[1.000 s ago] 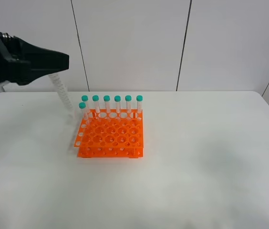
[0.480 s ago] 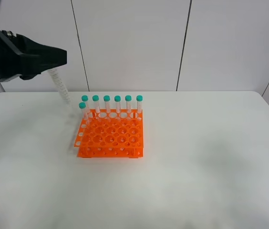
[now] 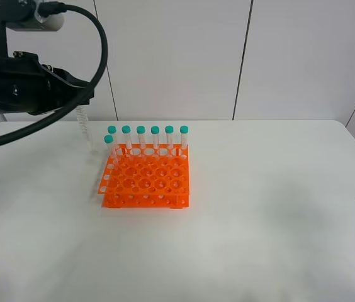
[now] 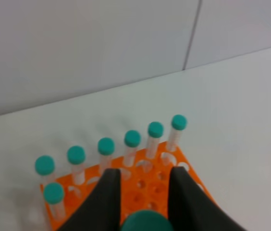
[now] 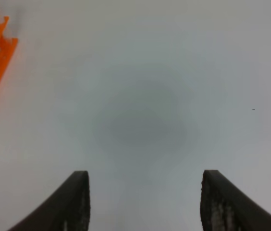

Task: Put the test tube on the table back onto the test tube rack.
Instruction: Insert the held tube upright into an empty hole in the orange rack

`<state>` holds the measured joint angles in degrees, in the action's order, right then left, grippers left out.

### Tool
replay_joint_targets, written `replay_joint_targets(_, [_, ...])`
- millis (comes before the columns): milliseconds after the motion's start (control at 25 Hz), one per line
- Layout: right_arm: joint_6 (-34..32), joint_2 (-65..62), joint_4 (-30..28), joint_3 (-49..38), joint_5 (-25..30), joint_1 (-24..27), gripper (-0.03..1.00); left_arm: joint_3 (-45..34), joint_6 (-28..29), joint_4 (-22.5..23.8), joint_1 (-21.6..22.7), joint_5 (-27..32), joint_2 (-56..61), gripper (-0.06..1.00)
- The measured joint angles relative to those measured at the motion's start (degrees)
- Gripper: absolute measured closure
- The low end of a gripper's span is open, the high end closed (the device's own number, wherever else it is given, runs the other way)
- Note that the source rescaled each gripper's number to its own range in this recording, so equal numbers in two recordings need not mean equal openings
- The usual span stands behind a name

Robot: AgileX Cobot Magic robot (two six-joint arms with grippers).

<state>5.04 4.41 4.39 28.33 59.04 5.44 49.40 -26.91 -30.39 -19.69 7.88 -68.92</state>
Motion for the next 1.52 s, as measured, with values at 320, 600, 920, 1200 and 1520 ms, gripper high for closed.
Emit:
replay_joint_targets(320, [0.0,0.0,0.0,0.0,0.0,0.0,0.11,1.2,12.9,11.3,-2.8,-5.8,-8.1,0.93])
replay_joint_targets(600, [0.0,0.0,0.0,0.0,0.0,0.0,0.11,2.1,20.8,16.4,-3.8,-11.2,-16.0,0.93])
replay_joint_targets(920, [0.0,0.0,0.0,0.0,0.0,0.0,0.11,3.1,25.9,19.8,-3.8,-15.2,-19.8,0.93])
replay_joint_targets(1200, [0.0,0.0,0.0,0.0,0.0,0.0,0.11,6.2,25.9,20.4,-3.8,-16.4,-24.4,0.93])
replay_joint_targets(1520, [0.0,0.0,0.0,0.0,0.0,0.0,0.11,9.4,25.9,21.1,-1.8,-17.4,-29.3,0.93])
